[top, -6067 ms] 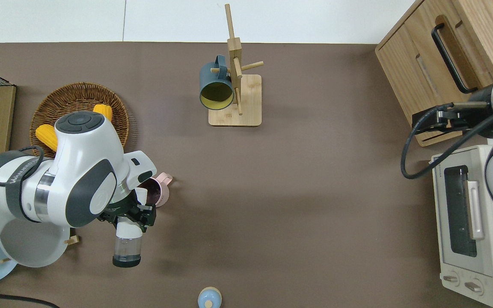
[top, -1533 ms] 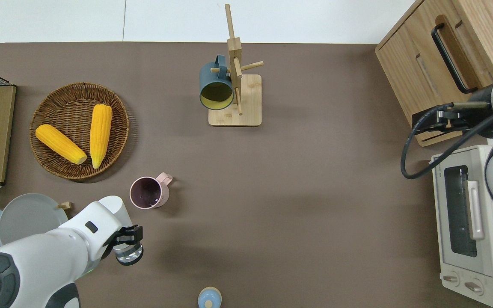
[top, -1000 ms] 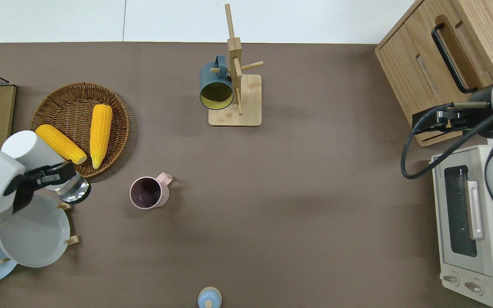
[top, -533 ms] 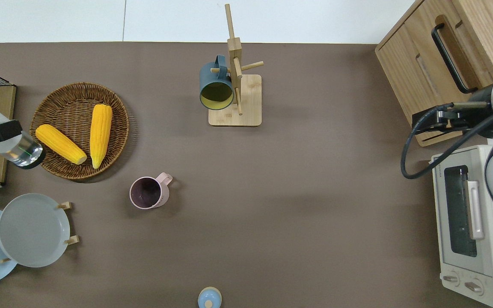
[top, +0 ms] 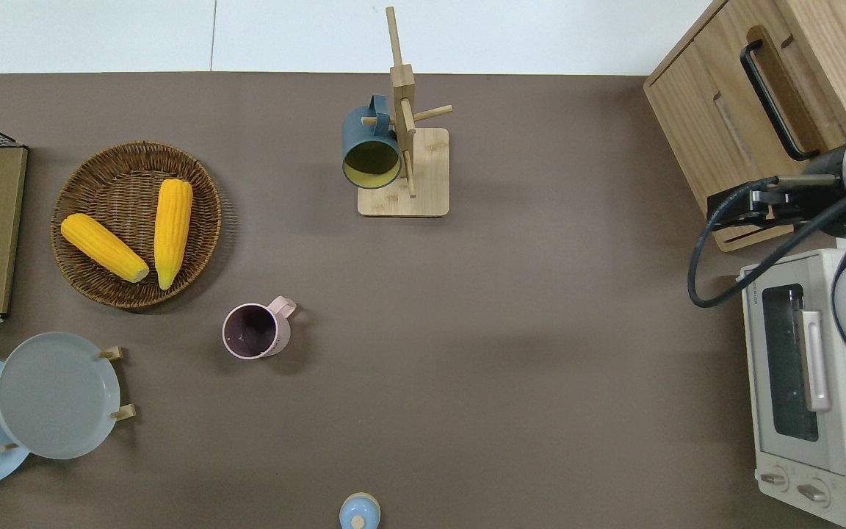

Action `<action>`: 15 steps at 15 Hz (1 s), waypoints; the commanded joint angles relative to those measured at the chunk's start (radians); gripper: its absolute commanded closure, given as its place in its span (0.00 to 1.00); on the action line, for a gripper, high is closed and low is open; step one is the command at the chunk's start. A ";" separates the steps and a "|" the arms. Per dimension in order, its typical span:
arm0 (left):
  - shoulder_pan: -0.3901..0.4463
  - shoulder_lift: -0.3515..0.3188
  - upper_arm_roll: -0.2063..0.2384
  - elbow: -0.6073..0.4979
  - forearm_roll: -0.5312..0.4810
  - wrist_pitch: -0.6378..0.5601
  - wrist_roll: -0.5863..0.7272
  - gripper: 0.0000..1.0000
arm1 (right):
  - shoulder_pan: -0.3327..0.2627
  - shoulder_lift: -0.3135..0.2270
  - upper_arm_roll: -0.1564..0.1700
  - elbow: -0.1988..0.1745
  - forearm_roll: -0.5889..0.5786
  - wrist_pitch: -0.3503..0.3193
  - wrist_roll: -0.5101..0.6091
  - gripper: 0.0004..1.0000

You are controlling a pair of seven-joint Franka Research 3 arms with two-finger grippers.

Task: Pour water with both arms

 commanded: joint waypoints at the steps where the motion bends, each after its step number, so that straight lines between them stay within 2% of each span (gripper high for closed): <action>1: 0.058 0.092 -0.006 0.098 -0.014 0.081 0.068 1.00 | -0.004 -0.006 0.001 0.001 0.018 -0.011 -0.011 0.01; 10: 0.171 0.226 -0.006 0.109 -0.271 0.261 0.444 1.00 | -0.004 -0.006 0.001 0.001 0.018 -0.011 -0.011 0.01; 15: 0.226 0.258 -0.008 0.120 -0.428 0.273 0.639 1.00 | -0.004 -0.006 0.001 0.001 0.018 -0.011 -0.011 0.01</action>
